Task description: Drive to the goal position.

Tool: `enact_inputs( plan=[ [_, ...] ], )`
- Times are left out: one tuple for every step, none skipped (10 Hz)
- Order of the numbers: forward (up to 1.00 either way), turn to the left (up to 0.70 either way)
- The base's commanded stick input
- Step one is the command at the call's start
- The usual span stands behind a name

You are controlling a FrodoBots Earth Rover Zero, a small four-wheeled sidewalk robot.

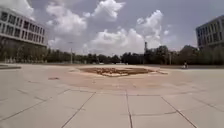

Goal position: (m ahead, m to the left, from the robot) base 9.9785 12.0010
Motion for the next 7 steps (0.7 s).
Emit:
enact_inputs(
  plan=[
    [0.7,0.31],
    [0.7,0.24],
    [0.7,0.18],
    [0.7,0.12],
    [0.7,0.05],
    [0.7,0.01],
    [0.7,0.01]
  ],
)
